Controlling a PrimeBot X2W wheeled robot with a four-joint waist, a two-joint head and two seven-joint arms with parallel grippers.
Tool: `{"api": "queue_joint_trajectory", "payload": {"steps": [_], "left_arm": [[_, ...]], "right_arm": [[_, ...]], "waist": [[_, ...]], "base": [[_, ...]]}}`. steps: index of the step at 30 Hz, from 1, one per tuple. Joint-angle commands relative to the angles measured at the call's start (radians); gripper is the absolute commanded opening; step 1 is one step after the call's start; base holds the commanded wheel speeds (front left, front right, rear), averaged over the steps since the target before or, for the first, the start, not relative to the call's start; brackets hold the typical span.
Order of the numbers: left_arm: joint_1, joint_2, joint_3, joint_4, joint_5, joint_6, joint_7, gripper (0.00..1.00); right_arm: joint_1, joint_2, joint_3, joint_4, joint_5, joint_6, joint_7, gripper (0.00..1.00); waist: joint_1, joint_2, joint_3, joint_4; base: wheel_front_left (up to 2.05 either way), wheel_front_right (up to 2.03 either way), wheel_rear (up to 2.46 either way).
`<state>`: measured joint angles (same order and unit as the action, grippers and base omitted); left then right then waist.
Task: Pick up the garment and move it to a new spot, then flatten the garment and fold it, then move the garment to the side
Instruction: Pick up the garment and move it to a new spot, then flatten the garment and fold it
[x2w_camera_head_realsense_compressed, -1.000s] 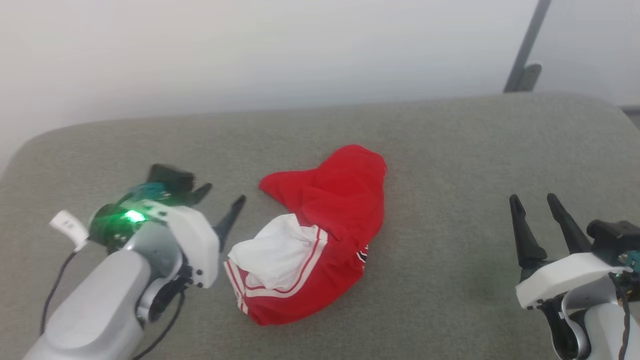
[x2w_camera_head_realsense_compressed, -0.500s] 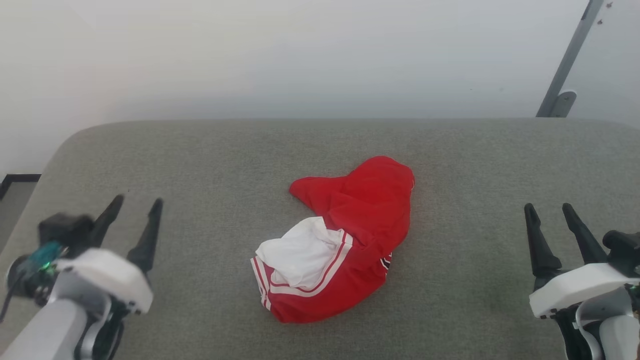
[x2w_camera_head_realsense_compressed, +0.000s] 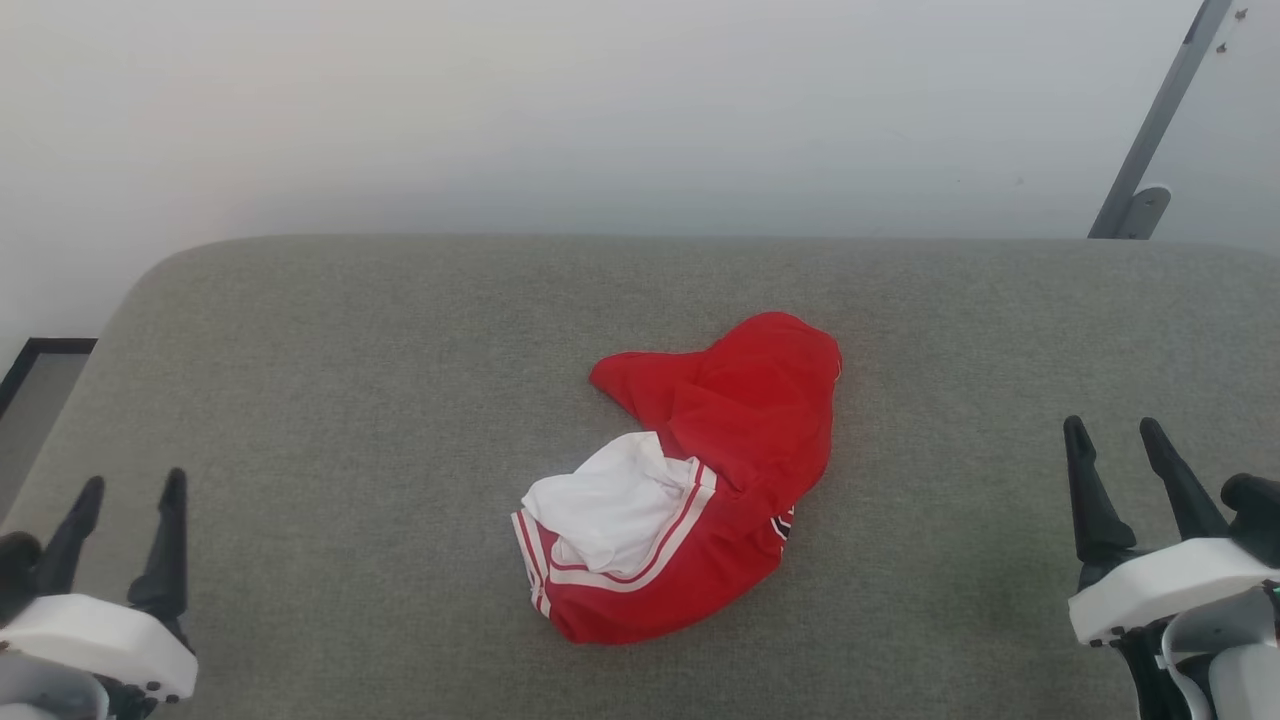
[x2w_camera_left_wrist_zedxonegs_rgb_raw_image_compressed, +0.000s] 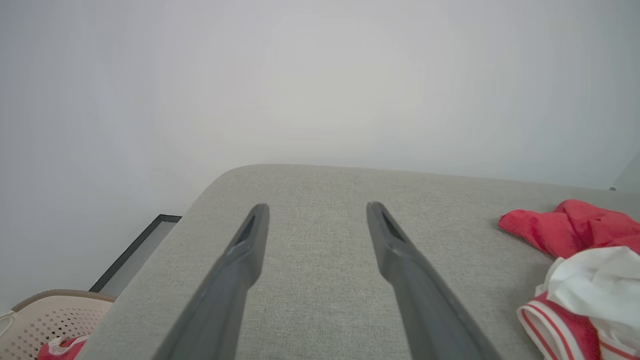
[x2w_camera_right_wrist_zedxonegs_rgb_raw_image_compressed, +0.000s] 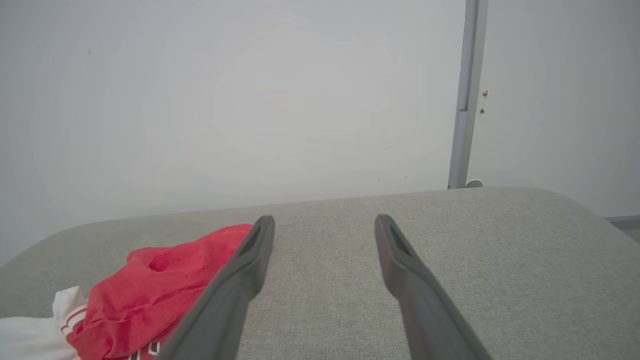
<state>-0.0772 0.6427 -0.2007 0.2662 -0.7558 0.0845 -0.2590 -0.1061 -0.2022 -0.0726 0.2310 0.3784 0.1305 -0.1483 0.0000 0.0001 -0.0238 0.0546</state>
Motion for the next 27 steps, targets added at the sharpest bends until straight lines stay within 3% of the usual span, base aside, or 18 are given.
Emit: {"api": "queue_joint_trajectory", "payload": {"steps": [1, 18, 27], "left_arm": [[0.02, -0.009, 0.024, -0.014, 0.005, -0.002, -0.006, 1.0], [0.06, -0.042, 0.074, -0.06, 0.042, -0.03, -0.004, 1.0], [-0.013, -0.021, 0.017, -0.132, 0.033, -0.065, 0.107, 1.0]], "right_arm": [[0.013, 0.004, -0.005, -0.006, -0.006, 0.0, -0.001, 1.0], [0.018, 0.019, -0.011, -0.032, -0.018, 0.0, 0.021, 1.0], [-0.004, 0.024, 0.001, -0.033, -0.021, 0.0, 0.022, 1.0]], "waist": [[0.0, -0.0001, 0.0, 0.001], [0.0, -0.0001, 0.001, -0.002], [0.0, -0.0001, 0.015, -0.02]], "base": [[0.0, 0.0, 0.0], [0.0, 0.0, 0.0], [0.0, 0.0, 0.0]]}}
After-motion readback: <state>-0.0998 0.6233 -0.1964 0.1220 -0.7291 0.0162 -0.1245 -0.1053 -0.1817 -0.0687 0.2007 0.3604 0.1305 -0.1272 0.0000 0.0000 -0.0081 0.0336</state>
